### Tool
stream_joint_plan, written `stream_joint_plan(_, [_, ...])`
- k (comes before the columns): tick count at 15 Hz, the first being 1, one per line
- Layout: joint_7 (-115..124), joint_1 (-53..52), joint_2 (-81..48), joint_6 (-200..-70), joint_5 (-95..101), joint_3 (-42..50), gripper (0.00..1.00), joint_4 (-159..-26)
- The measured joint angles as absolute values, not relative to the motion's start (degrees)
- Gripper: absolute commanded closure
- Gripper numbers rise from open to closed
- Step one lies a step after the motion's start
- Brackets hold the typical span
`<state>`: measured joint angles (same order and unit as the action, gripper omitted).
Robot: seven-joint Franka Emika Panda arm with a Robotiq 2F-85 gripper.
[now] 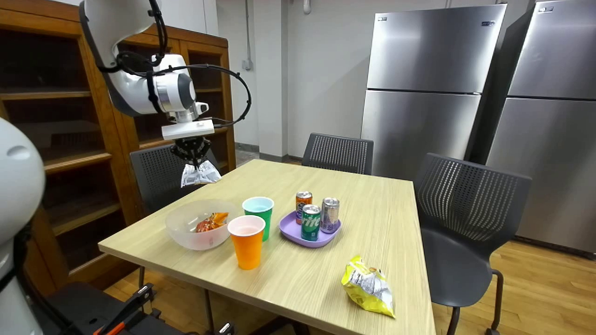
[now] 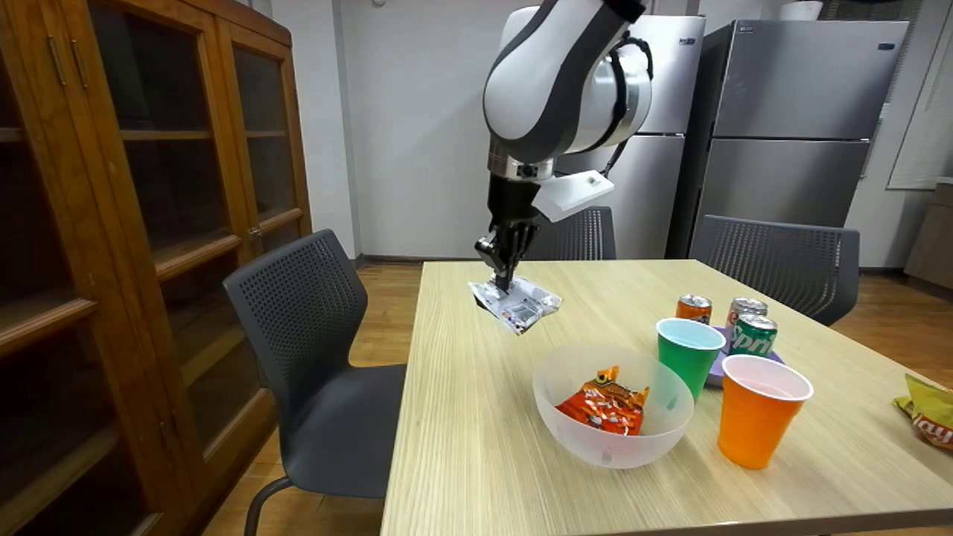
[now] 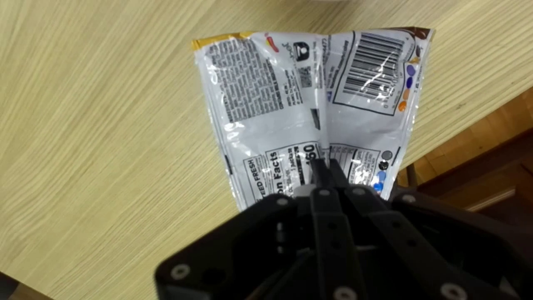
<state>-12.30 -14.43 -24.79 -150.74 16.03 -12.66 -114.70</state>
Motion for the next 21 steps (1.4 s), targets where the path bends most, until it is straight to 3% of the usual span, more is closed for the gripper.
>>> stream_joint_plan(9, [-8.1,-14.22,-18.27,-151.14,14.78,-10.48,1.0,-126.53])
stream_joint_plan(21, [-8.0,-12.78,-18.22,-150.87,13.06,-10.12,1.0,-130.31])
